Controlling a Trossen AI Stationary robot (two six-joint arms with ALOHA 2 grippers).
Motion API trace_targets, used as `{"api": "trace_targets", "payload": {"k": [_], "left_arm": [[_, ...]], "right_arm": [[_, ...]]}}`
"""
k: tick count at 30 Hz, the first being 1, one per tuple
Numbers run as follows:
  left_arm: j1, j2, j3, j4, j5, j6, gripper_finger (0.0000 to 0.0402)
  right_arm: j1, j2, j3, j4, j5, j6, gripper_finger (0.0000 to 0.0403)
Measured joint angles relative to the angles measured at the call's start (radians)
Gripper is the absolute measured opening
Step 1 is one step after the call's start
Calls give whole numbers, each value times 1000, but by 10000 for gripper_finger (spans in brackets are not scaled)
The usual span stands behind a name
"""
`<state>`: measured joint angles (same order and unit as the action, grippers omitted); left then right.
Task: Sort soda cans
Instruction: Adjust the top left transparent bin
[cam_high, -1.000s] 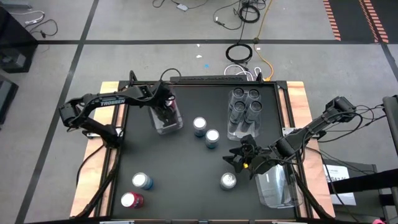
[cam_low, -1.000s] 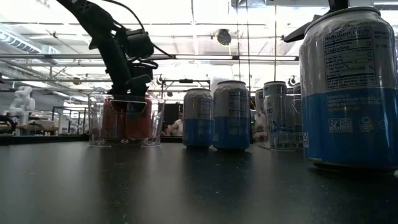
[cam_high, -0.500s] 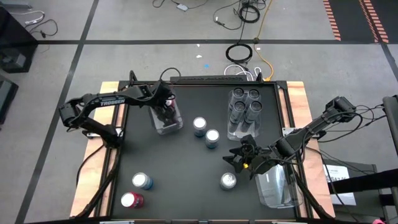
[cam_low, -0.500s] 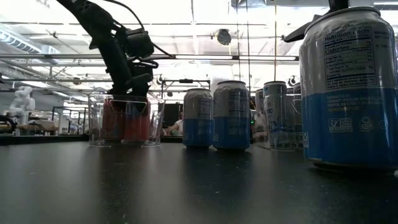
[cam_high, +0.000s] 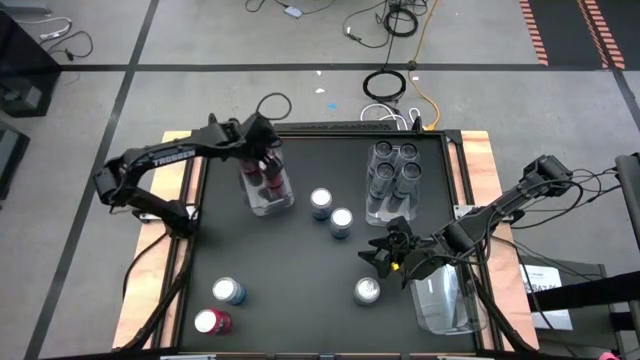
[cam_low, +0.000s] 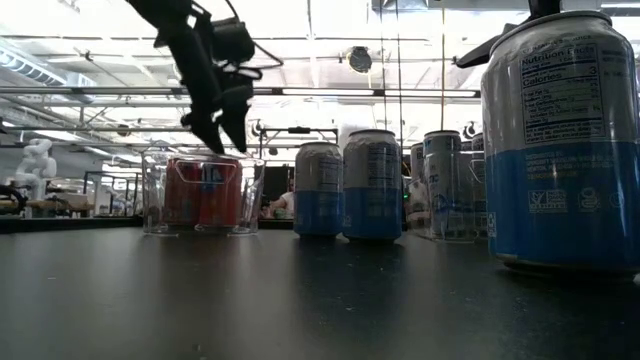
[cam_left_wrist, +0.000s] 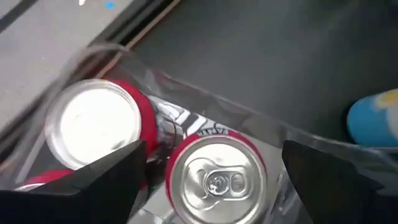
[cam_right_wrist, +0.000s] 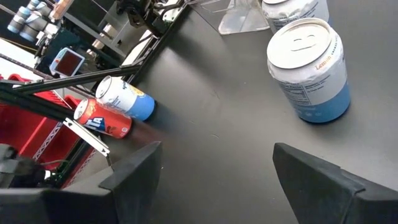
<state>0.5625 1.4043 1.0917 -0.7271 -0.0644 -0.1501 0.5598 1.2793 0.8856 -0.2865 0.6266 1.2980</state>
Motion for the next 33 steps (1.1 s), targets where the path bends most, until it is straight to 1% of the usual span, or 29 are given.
{"api": "trace_targets", "payload": {"k": [4, 7, 11, 15, 18, 19, 21, 24, 27, 29, 31, 32, 33], "left_arm": [[0, -33, 77, -89, -13, -13, 382], [-1, -80, 125, -150, -11, -27, 382], [-13, -163, 163, -214, 47, -27, 382], [-45, -272, 165, -284, 70, -27, 382], [-90, -349, 146, -300, 76, -49, 382], [-111, -372, 137, -310, 78, -59, 382], [-155, -413, 112, -326, 74, -99, 382], [-229, -482, 34, -305, 6, -186, 382], [-300, -549, -81, -274, -72, -299, 382], [-341, -592, -160, -263, -95, -373, 382], [-376, -634, -237, -237, -98, -447, 382], [-392, -649, -270, -224, -98, -483, 382], [-410, -662, -300, -219, -98, -516, 382]], "right_arm": [[-3, 0, 0, 37, 0, -22, 297], [-4, 0, 0, 65, 1, -25, 297], [-4, 0, 0, 83, 5, -40, 297], [-21, 0, 0, 88, 78, -88, 297], [-69, 0, 0, 140, 103, -174, 296], [-91, 0, 0, 178, 94, -227, 293], [-145, 0, 14, 232, 38, -332, 279], [-252, 5, 76, 248, -85, -441, 232], [-365, 39, 178, 209, -247, -523, 160], [-430, 88, 278, 139, -334, -573, 105], [-485, 160, 407, 26, -400, -640, 46], [-509, 206, 480, -45, -427, -677, 24], [-531, 252, 556, -113, -452, -710, 13]]}}
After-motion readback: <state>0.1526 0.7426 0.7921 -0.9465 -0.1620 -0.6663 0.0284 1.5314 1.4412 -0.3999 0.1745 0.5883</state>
